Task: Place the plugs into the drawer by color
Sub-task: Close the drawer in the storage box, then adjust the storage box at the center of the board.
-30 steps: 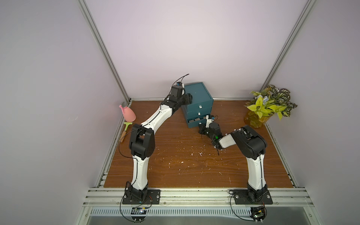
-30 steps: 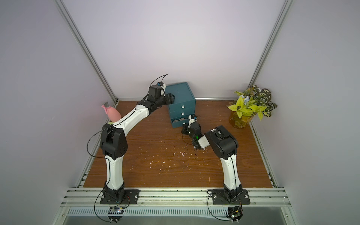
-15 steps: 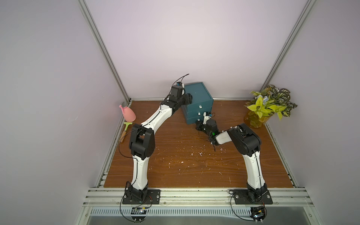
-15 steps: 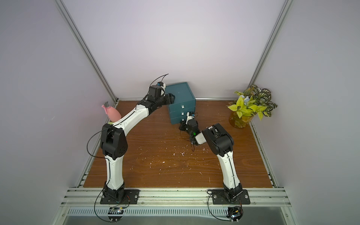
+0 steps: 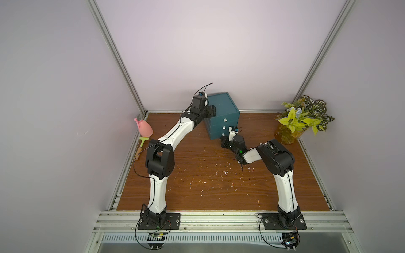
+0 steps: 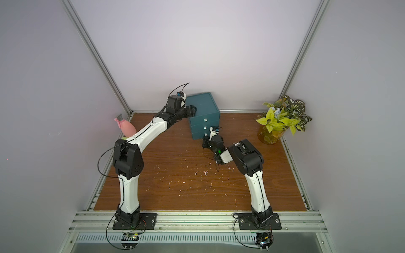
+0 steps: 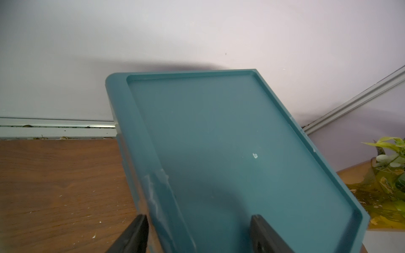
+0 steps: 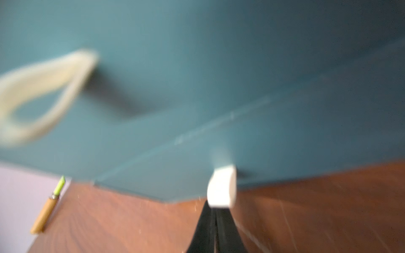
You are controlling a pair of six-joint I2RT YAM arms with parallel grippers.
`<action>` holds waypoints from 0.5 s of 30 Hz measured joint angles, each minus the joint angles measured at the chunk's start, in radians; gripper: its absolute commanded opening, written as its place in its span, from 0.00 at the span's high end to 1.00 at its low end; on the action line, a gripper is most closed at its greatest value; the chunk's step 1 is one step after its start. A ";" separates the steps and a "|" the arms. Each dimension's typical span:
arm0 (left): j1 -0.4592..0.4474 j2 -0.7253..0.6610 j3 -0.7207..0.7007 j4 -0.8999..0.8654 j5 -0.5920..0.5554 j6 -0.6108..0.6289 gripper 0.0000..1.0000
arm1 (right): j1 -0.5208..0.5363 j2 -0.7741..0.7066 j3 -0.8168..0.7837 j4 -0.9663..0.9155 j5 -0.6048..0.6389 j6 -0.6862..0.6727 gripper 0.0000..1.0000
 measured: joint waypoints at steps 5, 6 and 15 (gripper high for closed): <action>0.000 -0.001 0.029 -0.058 -0.017 0.008 0.29 | -0.023 -0.326 -0.137 -0.121 0.002 -0.116 0.74; 0.000 -0.001 0.035 -0.072 -0.017 0.008 0.29 | -0.036 -0.394 -0.137 -0.145 0.003 -0.140 0.72; 0.000 -0.031 0.058 -0.139 -0.013 0.008 0.27 | -0.249 -0.549 0.110 -0.345 -0.111 -0.220 0.41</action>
